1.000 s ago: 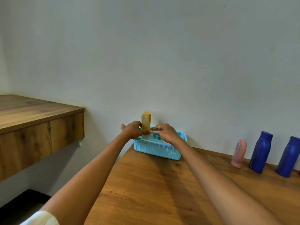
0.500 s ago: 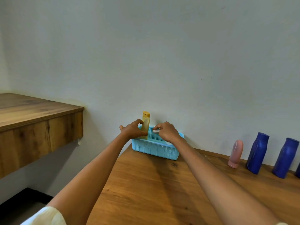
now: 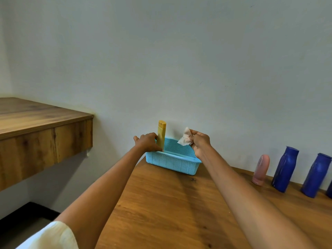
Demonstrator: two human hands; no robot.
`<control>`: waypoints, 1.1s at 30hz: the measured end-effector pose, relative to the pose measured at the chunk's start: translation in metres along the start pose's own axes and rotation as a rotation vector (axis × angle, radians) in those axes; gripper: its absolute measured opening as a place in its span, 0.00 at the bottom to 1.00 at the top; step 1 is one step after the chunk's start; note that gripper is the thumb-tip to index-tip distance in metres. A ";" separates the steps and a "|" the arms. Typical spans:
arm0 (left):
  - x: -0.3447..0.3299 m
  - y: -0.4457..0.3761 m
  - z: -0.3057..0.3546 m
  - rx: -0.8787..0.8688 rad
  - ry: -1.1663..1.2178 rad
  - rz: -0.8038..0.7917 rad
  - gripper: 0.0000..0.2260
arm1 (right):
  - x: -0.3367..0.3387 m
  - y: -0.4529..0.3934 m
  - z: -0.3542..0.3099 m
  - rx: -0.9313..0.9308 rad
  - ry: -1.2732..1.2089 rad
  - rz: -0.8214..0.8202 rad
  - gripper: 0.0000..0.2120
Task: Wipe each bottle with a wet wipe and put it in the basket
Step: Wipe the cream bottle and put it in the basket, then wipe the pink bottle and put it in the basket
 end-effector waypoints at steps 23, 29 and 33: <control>0.027 0.032 0.031 -0.004 0.249 0.407 0.23 | 0.015 0.052 -0.001 -0.070 -0.277 -0.216 0.20; 0.024 0.069 0.094 -0.259 0.763 0.106 0.12 | 0.032 0.077 -0.012 0.012 0.008 -0.147 0.13; 0.005 0.081 0.129 -0.239 0.823 0.062 0.10 | 0.068 0.093 -0.020 0.049 0.044 -0.068 0.03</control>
Point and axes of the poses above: each hand's wrist, its own y-axis away from the middle knuckle, its own x-axis out of the back of the hand, z = x × y, the point moved 2 cm from there along -y, towards the middle knuckle, and after that the axes turned 4 degrees about -x, right-handed, at the moved point
